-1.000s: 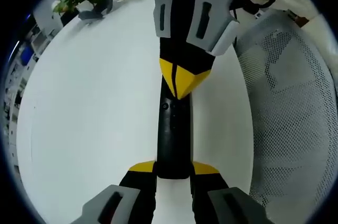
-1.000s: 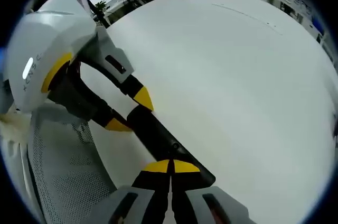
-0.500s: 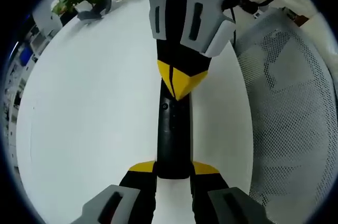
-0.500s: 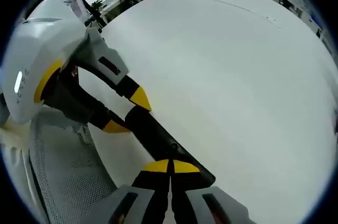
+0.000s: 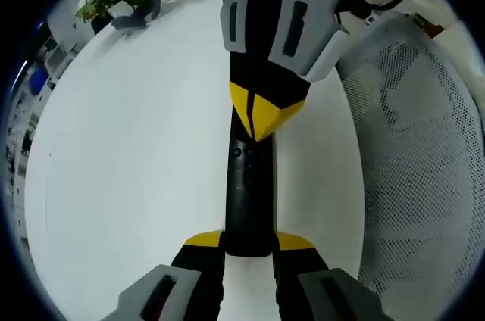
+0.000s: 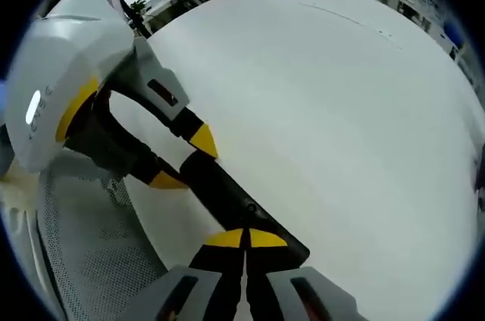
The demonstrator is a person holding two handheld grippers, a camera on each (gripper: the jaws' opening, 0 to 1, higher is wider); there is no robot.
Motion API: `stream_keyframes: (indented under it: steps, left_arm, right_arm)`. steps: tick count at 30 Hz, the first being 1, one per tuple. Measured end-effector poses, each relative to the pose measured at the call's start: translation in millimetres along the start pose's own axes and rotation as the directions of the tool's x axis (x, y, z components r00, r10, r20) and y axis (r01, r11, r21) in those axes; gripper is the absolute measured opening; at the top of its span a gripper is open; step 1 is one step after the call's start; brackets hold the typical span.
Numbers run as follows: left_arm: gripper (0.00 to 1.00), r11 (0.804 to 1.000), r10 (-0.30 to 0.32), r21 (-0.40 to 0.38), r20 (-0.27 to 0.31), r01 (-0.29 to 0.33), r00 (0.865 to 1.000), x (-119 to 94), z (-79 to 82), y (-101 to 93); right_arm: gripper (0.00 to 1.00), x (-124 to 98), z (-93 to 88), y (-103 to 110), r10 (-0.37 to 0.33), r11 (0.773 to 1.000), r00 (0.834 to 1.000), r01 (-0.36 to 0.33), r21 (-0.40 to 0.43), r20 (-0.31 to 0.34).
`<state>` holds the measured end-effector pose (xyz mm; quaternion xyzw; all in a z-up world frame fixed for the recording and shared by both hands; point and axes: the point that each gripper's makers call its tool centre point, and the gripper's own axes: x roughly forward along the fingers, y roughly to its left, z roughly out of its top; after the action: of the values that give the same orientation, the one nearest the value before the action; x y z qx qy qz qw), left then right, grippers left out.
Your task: Press the specified remote control buttons in sequence, fully releasing each button before pressing the next.
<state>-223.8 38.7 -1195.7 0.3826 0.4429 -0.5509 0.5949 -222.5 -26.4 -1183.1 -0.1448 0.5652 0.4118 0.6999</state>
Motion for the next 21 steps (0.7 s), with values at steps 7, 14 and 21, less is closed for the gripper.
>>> stream_keyframes:
  steps: [7,14,21]
  left_arm:
    - [0.22,1.000,0.000,0.002,-0.008,0.000,1.000,0.3,0.0,-0.1]
    - [0.22,1.000,0.005,0.001,-0.010,-0.005,1.000,0.2,0.1,-0.3]
    - [0.22,1.000,0.002,0.002,-0.017,-0.002,1.000,0.5,-0.1,0.0]
  right_arm:
    - [0.00,-5.8,-8.0,-4.6,-0.013,1.000,1.000,0.013,0.001,-0.008]
    - [0.00,-4.4,-9.0,-2.3,0.007,1.000,1.000,-0.007,0.015,-0.005]
    - [0.00,-2.0,-10.0,-1.3,0.004,1.000,1.000,-0.004,-0.004,-0.012]
